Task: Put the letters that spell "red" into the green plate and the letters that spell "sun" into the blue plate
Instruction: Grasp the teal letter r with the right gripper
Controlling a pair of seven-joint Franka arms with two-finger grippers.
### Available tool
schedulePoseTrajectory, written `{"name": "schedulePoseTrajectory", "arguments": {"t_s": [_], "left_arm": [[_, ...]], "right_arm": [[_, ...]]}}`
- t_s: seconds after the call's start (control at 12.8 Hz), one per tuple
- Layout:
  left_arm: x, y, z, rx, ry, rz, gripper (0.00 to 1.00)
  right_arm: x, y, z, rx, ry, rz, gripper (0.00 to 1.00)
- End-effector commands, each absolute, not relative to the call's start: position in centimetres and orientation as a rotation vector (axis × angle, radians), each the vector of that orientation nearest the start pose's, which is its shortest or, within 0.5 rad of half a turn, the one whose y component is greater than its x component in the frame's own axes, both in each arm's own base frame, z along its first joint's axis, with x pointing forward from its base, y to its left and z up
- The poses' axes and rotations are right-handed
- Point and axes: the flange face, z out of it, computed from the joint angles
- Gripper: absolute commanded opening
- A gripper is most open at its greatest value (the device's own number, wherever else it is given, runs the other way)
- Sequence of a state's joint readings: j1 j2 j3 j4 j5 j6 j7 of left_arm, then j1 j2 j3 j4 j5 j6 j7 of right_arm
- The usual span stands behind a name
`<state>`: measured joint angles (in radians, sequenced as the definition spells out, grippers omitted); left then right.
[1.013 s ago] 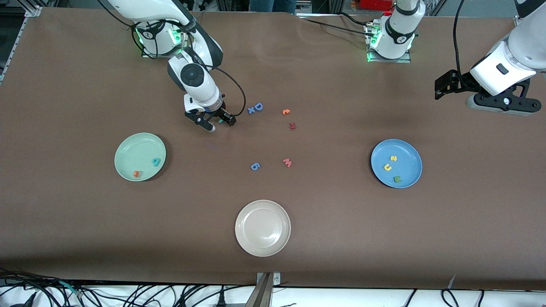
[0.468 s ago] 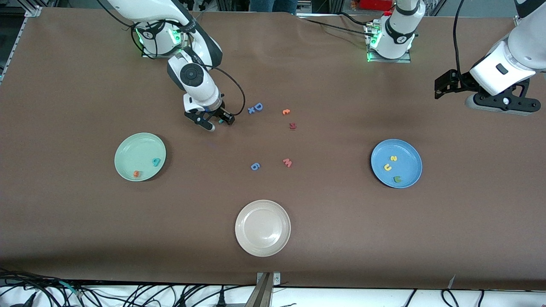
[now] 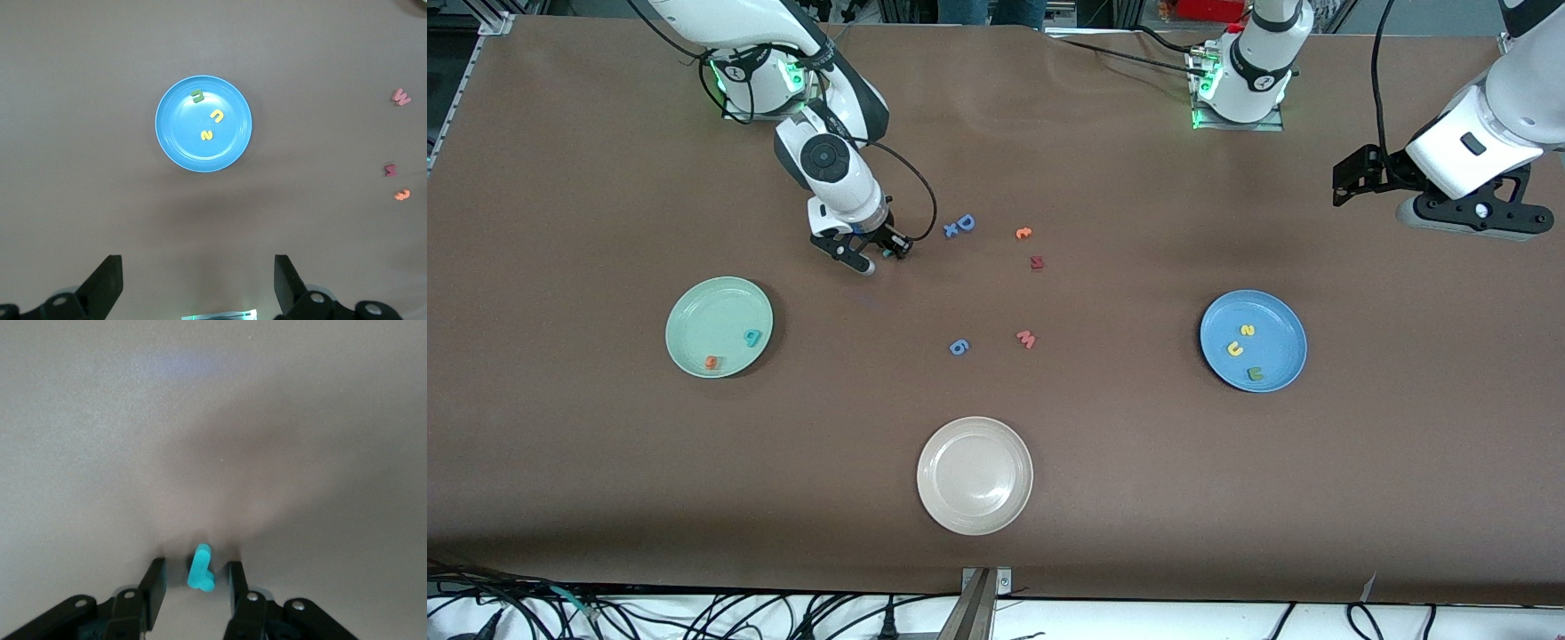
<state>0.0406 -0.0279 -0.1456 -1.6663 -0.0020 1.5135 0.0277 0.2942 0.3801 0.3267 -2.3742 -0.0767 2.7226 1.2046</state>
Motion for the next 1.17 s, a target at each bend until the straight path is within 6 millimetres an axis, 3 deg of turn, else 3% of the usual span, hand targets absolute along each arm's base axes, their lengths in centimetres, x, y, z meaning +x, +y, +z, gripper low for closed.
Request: {"name": "schedulePoseTrajectory", "arguments": {"t_s": [0.0, 0.31, 0.7, 1.09], "left_arm": [[53.6, -5.7, 59.5, -3.101, 0.245, 0.202, 1.0], [53.6, -5.7, 59.5, -3.101, 0.247, 0.202, 1.0], [53.6, -5.7, 59.5, -3.101, 0.247, 0.202, 1.0], [53.6, -5.7, 59.5, -3.101, 0.245, 0.202, 1.0]], "right_arm": [[40.3, 29.5, 17.0, -2.984, 0.781, 0.105, 0.35], [40.3, 29.4, 16.9, -2.983, 0.784, 0.107, 0.17], [40.8, 29.0, 17.2, -2.983, 0.79, 0.101, 0.06], [44.4, 26.5, 22.3, -3.063, 0.759, 0.109, 0.05]]}}
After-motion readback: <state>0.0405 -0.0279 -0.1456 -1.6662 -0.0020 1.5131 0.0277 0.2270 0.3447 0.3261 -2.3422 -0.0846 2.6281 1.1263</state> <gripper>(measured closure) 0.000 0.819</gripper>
